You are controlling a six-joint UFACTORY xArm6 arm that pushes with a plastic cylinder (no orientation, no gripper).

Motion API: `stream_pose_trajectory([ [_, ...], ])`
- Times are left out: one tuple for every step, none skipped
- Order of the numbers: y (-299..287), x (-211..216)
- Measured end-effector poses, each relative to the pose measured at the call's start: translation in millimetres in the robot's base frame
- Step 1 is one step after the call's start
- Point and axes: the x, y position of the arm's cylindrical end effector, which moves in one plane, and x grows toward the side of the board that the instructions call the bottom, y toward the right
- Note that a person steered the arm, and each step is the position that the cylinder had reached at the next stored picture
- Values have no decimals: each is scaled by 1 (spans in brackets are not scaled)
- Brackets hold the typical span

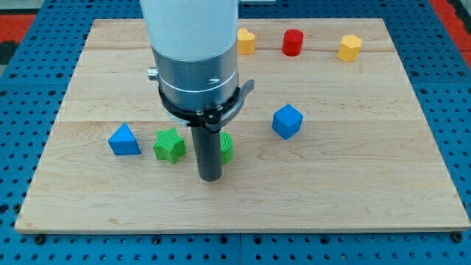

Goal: Push the green circle to the bottom of the yellow hexagon

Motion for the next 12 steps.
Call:
stream_pose_trajectory([
  [-47,0],
  [-50,-25],
  [41,-26],
  [58,-28],
  [-16,-33],
  [28,-57],
  [65,-64],
  [81,-33],
  [101,-22],
  [138,-75],
  [216,-110],
  [219,-111],
])
